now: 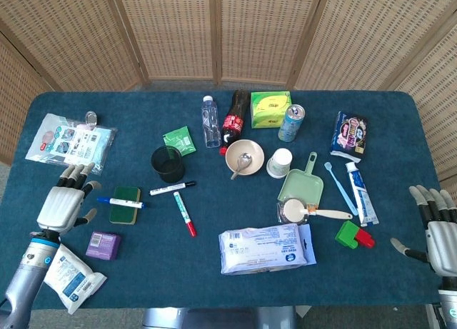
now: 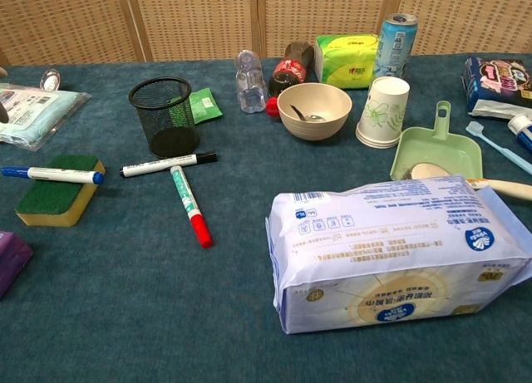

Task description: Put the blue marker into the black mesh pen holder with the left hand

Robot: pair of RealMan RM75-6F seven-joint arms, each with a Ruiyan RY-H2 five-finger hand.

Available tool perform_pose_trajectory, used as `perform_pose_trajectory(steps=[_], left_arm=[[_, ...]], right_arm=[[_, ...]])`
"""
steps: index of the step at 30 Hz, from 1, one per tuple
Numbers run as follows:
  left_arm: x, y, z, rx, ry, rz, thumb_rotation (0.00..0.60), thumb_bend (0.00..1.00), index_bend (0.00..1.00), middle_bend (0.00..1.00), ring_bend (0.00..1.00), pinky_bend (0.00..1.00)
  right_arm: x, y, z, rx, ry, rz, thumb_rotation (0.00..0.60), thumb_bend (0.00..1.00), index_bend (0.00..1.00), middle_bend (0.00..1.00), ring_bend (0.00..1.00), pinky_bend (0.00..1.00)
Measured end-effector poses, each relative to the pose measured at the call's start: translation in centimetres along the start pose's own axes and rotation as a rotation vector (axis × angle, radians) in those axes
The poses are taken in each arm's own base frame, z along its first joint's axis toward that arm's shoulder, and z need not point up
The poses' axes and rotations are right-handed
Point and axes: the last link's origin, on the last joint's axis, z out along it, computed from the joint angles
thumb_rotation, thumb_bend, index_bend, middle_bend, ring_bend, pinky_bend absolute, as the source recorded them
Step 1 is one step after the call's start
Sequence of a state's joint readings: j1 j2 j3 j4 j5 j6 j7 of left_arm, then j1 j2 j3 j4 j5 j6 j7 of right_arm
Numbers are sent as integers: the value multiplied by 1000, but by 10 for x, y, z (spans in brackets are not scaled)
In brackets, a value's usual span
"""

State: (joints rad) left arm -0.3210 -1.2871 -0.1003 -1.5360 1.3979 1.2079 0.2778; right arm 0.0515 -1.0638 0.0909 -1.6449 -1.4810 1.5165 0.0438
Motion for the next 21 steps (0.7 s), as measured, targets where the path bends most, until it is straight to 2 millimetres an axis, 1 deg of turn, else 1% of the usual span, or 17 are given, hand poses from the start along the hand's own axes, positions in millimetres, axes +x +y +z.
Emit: perform_pose_trajectory(steps=[7, 15, 21], left_arm=[[-8, 8, 10, -3, -18, 15, 600, 329, 340, 0, 0, 42], [-20, 25, 22, -22, -52, 15, 600, 330, 353, 0, 0, 41], [-25, 27, 26, -14, -64, 24, 600, 330, 361, 0, 0, 41]], right_arm=[[0, 0, 0, 2, -3, 5, 600, 0, 0, 0, 0, 3], [1, 2, 0, -5, -1, 13, 600, 0, 0, 0, 0, 3], [2, 3, 1, -7, 0, 21, 600, 0, 0, 0, 0, 3]])
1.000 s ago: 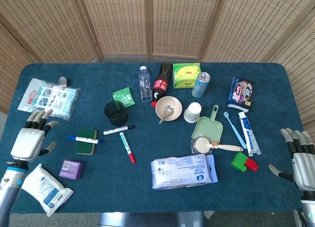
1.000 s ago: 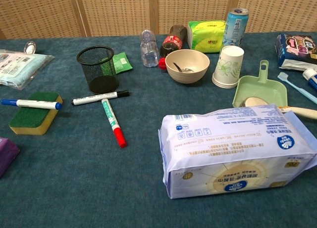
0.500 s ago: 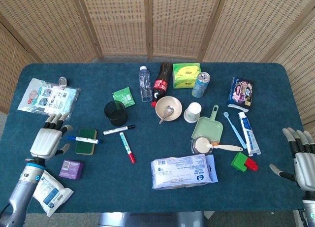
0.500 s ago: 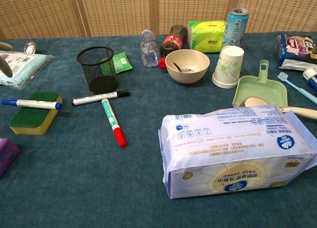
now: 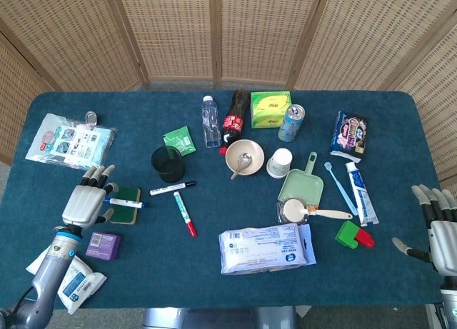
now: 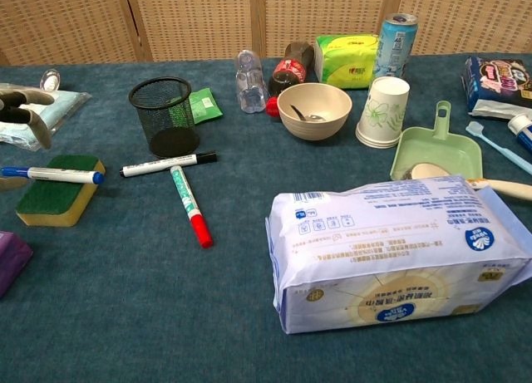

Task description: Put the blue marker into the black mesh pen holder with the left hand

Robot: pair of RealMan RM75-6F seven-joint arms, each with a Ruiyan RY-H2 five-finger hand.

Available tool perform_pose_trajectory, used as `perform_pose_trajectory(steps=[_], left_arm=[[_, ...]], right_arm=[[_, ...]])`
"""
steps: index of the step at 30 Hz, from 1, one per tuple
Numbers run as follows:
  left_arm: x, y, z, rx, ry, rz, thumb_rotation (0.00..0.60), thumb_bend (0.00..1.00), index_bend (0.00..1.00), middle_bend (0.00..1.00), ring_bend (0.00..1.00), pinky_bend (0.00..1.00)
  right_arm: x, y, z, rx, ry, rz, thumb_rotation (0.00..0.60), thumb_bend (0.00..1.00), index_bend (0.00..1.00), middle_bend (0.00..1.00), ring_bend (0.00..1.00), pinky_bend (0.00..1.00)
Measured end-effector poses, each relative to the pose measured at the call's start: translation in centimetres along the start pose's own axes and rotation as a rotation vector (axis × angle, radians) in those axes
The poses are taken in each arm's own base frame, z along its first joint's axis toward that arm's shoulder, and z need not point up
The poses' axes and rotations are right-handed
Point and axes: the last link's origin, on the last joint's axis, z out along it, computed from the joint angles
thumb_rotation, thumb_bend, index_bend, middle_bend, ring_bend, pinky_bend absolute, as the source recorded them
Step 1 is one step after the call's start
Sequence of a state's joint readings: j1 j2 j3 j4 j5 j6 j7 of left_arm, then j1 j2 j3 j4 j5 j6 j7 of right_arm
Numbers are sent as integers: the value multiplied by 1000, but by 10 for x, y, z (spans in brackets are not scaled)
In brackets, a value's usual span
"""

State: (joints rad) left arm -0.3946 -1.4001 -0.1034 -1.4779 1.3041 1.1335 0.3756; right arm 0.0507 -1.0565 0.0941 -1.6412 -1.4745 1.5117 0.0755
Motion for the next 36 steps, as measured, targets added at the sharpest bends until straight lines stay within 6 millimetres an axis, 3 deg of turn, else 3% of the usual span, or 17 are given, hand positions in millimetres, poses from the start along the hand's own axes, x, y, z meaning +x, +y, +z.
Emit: perform_pose_trajectory(steps=[36], left_arm=[[-10, 24, 16, -15, -12, 70, 600, 387, 489, 0, 0, 56]], right_arm=[[3, 4, 1, -11, 7, 23, 600, 0, 0, 0, 0, 3]])
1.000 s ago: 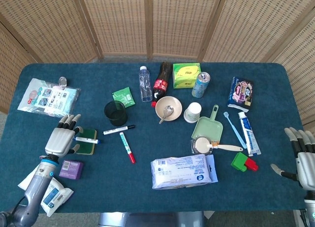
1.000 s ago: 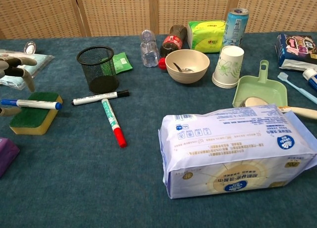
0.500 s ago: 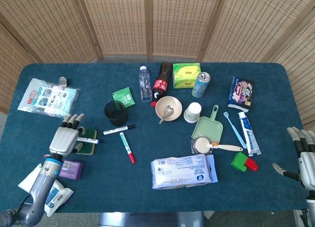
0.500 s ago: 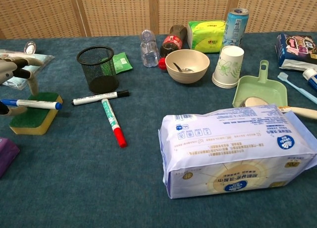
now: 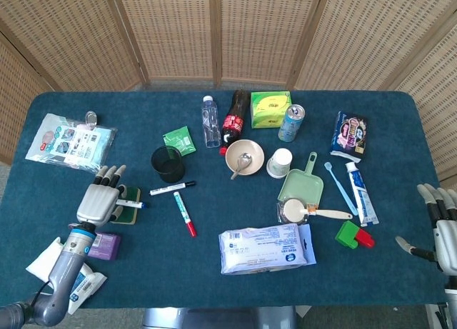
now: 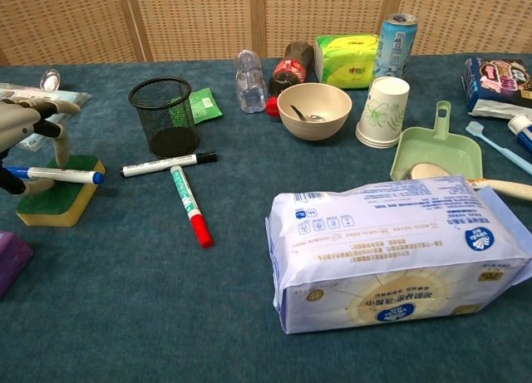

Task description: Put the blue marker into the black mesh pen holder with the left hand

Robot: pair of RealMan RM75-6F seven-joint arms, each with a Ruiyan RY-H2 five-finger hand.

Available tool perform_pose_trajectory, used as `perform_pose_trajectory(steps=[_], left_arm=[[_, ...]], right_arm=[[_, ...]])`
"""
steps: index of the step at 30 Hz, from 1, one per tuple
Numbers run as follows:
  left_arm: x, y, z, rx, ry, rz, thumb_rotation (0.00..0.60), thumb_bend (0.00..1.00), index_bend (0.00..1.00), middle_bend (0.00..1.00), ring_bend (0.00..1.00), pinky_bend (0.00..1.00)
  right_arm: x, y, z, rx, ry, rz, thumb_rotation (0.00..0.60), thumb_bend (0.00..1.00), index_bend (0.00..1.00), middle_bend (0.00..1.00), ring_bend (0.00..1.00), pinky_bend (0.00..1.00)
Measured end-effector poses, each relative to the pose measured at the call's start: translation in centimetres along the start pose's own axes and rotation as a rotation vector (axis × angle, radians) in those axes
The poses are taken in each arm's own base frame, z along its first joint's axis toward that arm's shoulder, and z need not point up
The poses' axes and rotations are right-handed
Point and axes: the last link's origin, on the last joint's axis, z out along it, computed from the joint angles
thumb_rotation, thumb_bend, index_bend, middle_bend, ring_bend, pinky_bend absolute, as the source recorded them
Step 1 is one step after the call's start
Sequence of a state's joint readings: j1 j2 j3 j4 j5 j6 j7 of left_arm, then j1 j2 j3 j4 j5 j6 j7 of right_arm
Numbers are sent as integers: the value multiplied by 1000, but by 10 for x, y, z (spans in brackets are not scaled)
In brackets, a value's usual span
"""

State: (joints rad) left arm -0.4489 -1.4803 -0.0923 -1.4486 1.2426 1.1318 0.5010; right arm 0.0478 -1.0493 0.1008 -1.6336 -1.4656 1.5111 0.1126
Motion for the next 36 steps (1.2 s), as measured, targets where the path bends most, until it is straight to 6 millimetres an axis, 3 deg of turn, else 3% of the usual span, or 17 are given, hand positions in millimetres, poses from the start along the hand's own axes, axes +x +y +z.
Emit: perform_pose_trajectory(steps=[22, 31, 36], left_arm=[[-3, 7, 4, 4, -11, 56, 600, 388, 570, 0, 0, 72], [7, 6, 1, 2, 16, 46, 600, 388, 569, 0, 0, 74], [30, -1, -4, -4, 73, 49, 600, 388, 569, 0, 0, 74]], right_arm=[[1, 1, 0, 2, -2, 17, 600, 0, 0, 0, 0, 3], [1, 1, 0, 3, 0, 21, 600, 0, 0, 0, 0, 3], [2, 0, 0, 3, 3, 24, 600, 0, 0, 0, 0, 3]])
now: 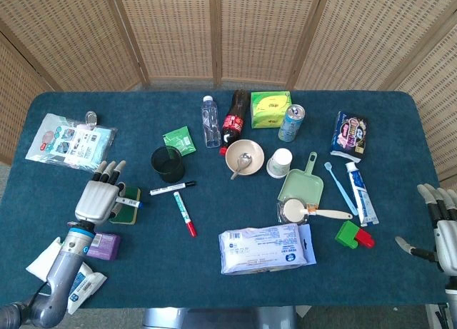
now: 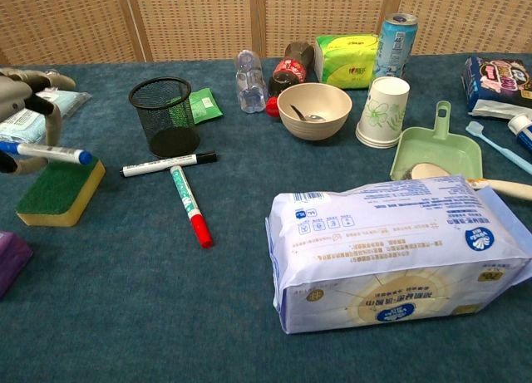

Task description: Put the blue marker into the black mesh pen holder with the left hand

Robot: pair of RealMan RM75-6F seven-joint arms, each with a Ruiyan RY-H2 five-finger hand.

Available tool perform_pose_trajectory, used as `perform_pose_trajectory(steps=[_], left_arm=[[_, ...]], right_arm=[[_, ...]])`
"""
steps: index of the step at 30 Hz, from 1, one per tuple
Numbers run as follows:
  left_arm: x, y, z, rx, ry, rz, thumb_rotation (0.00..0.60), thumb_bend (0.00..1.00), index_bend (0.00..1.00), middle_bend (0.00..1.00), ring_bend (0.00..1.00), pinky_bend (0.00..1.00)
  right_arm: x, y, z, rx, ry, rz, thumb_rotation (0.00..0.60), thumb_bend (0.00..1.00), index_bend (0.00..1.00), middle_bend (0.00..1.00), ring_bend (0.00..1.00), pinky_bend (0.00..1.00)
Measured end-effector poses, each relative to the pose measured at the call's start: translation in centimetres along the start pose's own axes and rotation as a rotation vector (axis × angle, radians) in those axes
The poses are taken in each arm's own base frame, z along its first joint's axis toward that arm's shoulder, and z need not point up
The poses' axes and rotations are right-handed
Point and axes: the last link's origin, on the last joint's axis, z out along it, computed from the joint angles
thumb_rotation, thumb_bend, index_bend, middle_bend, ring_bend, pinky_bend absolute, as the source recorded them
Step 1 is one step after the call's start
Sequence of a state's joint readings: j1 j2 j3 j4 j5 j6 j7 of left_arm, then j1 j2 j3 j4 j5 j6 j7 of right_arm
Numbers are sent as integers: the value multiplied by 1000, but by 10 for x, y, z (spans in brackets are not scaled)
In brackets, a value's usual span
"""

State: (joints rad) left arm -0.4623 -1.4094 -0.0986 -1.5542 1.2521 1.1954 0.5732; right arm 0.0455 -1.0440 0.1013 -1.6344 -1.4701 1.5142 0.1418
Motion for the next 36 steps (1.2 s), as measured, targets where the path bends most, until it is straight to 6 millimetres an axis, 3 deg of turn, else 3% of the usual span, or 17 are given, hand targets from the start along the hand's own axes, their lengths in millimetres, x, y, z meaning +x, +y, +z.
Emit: perform_pose_trajectory(steps=[10, 17, 25, 36], left_arm=[[70, -21, 12, -23, 139, 207, 600, 387, 579, 0, 0, 75], [109, -18, 31, -24, 186, 464, 600, 392, 579, 0, 0, 85], [126, -1, 59, 11, 180, 710, 600, 394, 564, 0, 0, 103], [131, 48, 87, -7, 207, 937, 600, 394, 563, 0, 0, 135]], right_arm=[[0, 0, 0, 1, 0, 2, 600, 0, 0, 0, 0, 2], [0, -1, 0, 1, 2, 2, 600, 0, 0, 0, 0, 3], [2, 2, 1, -4, 7, 14, 600, 0, 0, 0, 0, 3], [4, 6, 2, -16, 12, 28, 600, 0, 0, 0, 0, 3]])
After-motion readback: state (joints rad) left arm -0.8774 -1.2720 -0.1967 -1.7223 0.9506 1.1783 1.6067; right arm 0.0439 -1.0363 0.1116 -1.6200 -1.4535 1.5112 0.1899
